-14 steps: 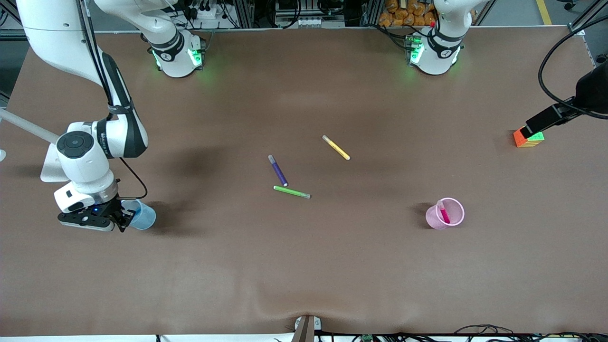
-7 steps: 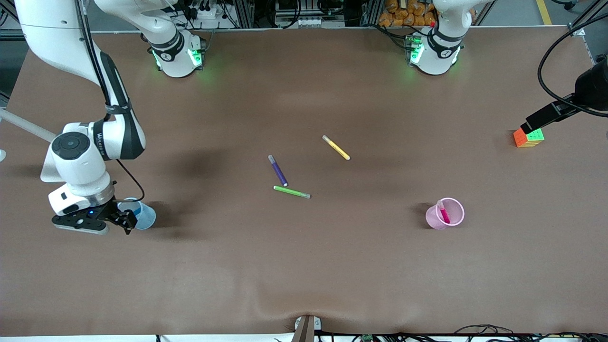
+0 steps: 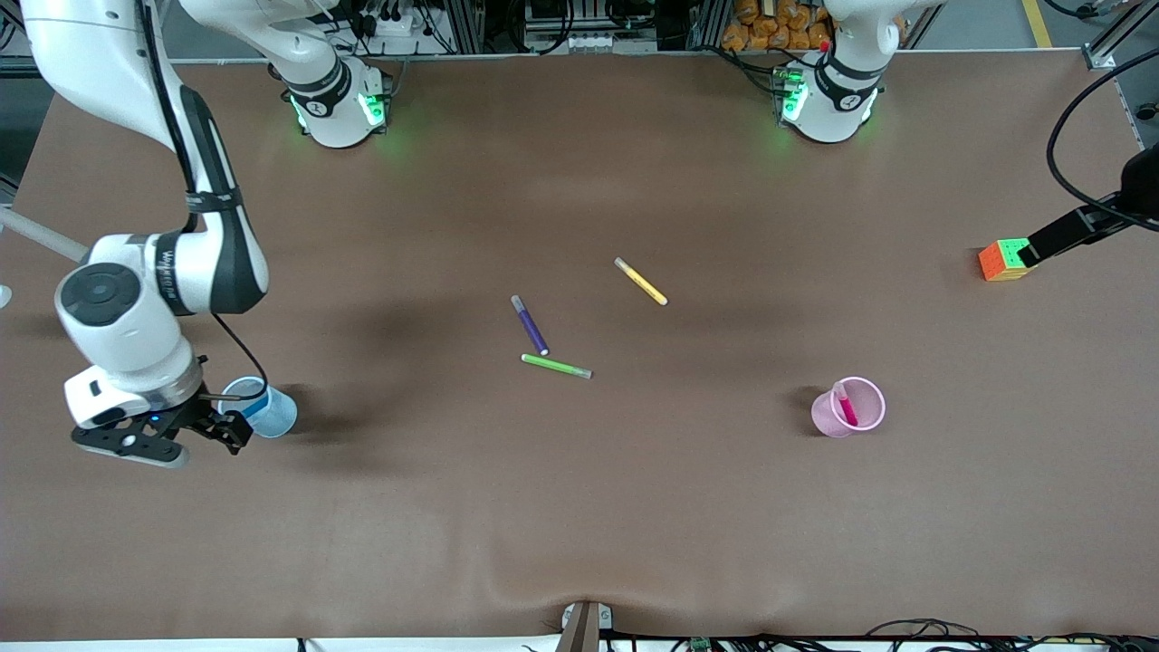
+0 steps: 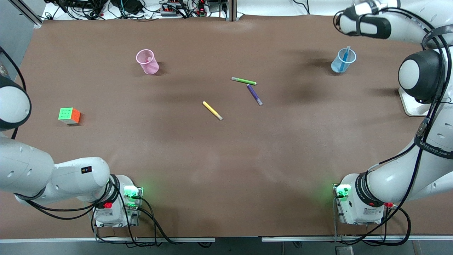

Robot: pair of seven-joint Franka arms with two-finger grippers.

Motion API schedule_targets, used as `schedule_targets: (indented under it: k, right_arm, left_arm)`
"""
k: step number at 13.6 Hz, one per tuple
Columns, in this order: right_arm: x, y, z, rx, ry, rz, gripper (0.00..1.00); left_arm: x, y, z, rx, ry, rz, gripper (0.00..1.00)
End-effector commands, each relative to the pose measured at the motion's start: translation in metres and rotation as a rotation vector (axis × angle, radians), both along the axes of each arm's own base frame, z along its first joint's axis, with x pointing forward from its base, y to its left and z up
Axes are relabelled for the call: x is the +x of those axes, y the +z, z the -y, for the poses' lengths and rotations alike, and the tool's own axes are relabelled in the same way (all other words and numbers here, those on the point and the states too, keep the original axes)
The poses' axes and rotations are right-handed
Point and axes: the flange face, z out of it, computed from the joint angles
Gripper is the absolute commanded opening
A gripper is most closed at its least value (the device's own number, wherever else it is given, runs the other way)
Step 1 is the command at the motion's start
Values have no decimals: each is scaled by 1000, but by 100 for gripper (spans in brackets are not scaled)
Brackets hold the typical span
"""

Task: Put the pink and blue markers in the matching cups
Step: 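Raise the left gripper away while the right gripper drops blue into cup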

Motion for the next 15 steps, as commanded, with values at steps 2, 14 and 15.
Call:
schedule_targets:
  k: [2, 14, 15]
  right_arm:
    - [14, 56, 3, 123, -25, -47, 100]
    - [2, 169, 12, 283, -37, -152, 100]
    - [-4, 169, 11, 273, -35, -211, 100]
  left_arm:
    - [-44, 9, 29, 35, -73, 45, 100]
    - [-62, 13, 53, 27, -314, -27, 100]
    - [-62, 12, 54, 28, -314, -30, 100]
